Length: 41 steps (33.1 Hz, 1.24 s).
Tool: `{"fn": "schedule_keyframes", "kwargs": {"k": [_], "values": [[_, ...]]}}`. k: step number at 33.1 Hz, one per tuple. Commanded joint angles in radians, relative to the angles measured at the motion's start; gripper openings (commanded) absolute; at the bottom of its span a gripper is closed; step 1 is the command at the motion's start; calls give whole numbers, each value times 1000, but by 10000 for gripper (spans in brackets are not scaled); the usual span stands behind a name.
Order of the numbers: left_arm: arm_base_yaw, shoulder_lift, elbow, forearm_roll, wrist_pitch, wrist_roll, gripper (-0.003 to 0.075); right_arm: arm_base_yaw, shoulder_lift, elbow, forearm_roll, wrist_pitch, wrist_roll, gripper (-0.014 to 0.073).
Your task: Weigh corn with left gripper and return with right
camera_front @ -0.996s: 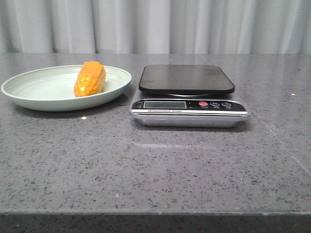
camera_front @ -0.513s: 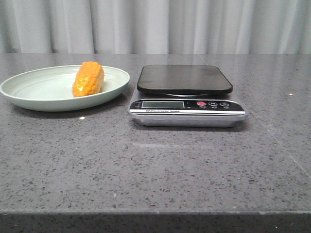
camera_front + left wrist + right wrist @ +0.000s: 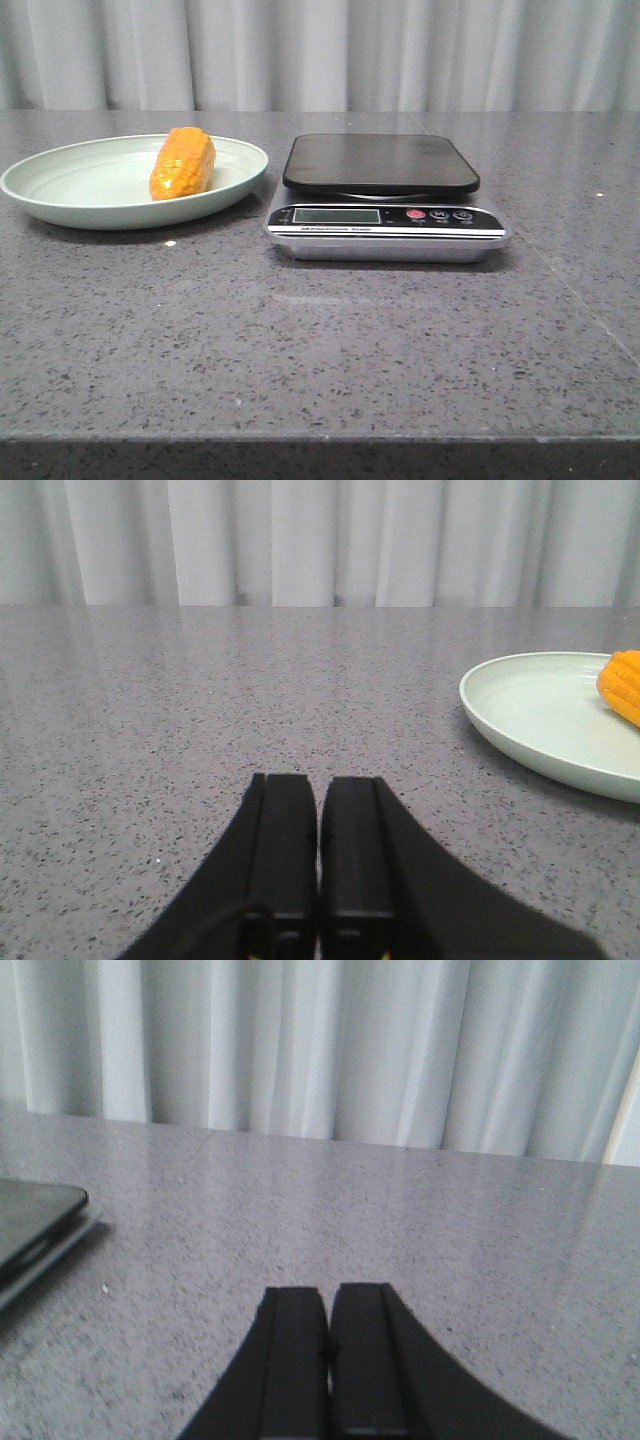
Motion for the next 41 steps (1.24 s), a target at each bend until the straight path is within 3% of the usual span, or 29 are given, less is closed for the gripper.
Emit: {"fn": "schedule_keyframes", "kwargs": {"k": [1,9,18,41], "values": [[0,-20,6,-8,-71,-2,127,-3,-44,12,-60,-92,19,165],[0,-20,6,-8,-69,-2,127,2,-95,48,-145,-108,150,165],[0,-20,6,-8,-69,-2,127,104,-95,48,-161,-107,149,165],[0,-20,6,-8,-69,-2,127,107,-95,48,-161,-107,149,165]]}}
